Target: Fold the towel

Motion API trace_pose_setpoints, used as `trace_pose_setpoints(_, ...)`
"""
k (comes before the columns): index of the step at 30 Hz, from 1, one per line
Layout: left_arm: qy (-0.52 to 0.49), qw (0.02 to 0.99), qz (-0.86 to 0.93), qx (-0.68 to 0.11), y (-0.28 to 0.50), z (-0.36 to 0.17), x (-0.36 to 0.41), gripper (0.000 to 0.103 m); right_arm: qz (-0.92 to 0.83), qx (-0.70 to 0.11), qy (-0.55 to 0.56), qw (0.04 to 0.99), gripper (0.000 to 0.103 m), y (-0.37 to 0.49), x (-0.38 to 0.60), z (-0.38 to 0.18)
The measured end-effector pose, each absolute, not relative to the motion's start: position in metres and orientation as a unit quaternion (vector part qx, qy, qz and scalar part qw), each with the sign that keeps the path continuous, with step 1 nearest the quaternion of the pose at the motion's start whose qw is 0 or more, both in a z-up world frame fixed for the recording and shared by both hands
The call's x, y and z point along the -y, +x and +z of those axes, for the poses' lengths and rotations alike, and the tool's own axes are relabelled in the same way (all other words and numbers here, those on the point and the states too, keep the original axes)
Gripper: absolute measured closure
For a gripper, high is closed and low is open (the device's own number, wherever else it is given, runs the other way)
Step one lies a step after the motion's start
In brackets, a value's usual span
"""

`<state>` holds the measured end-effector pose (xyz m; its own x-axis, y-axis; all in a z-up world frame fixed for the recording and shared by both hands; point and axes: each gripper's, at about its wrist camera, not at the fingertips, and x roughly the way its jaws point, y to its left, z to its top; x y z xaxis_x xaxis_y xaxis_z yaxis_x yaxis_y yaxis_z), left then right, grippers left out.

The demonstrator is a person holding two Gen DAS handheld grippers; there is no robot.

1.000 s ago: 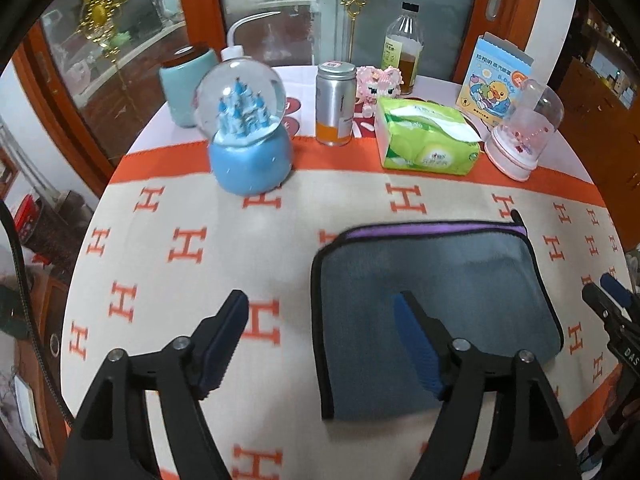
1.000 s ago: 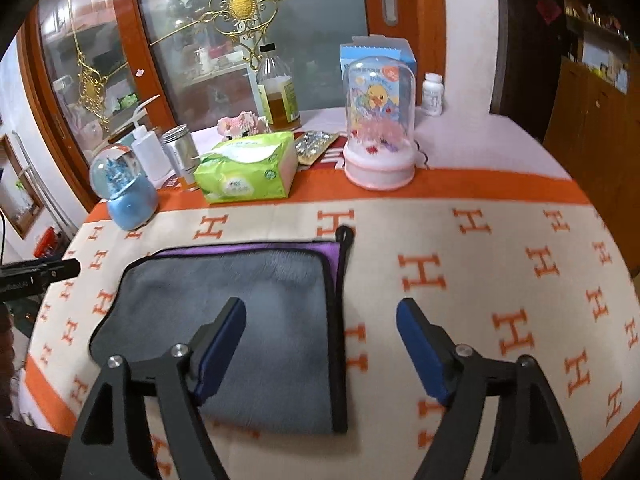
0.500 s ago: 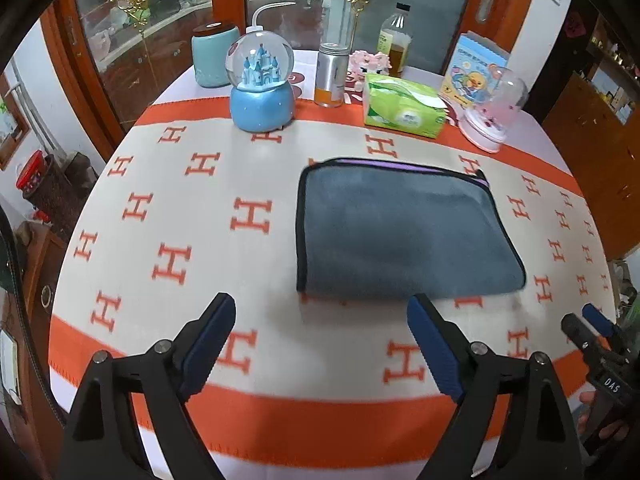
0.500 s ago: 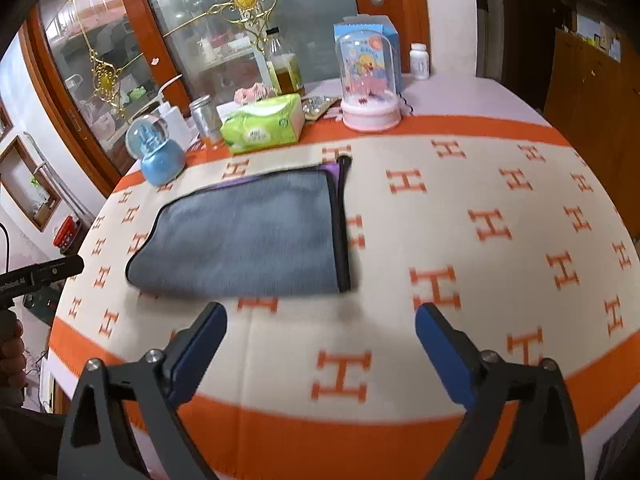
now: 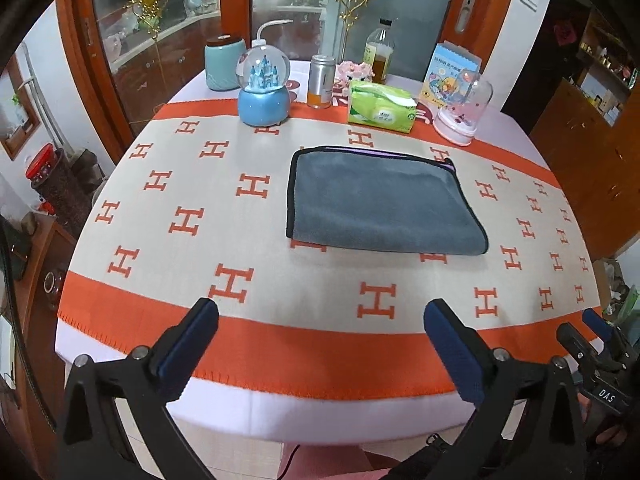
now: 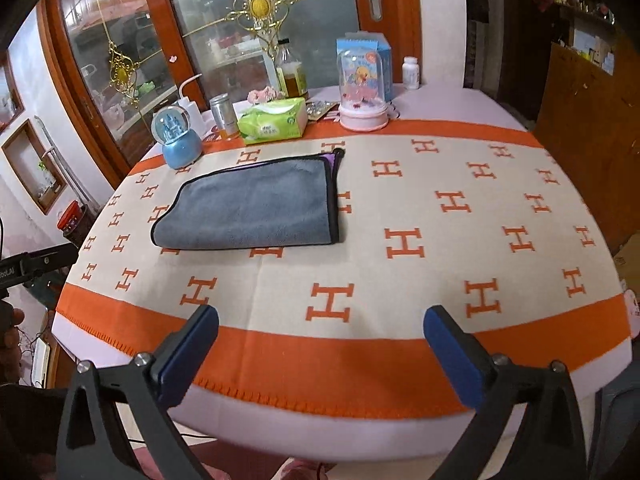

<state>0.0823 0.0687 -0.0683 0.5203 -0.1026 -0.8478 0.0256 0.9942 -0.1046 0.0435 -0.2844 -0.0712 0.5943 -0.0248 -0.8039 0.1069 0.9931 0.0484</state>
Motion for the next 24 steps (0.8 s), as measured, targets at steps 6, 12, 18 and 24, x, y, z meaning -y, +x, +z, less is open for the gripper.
trace_pose_setpoints(6, -0.040, 0.880, -0.040, -0.471, 0.064, -0.047, -0.064, 0.001, -0.047, -0.440, 0.039, 0.896, 0.000, 0.029, 0.282, -0.042)
trace_pose_setpoints(12, -0.035, 0.894, -0.052, -0.443, 0.049, -0.019, -0.052, 0.001, -0.037, -0.434, 0.040, 0.899, 0.000, 0.019, 0.271, -0.014)
trace_pose_setpoints(18, -0.031, 0.897, -0.060, -0.436, 0.034, -0.007, -0.036, 0.001, -0.028, -0.433, 0.032, 0.900, 0.000, 0.012, 0.252, 0.000)
trace_pose_setpoints(24, -0.022, 0.902, -0.052, -0.429, 0.018, -0.005, -0.021, 0.001, -0.022, -0.431, 0.027, 0.902, 0.000, 0.002, 0.233, 0.002)
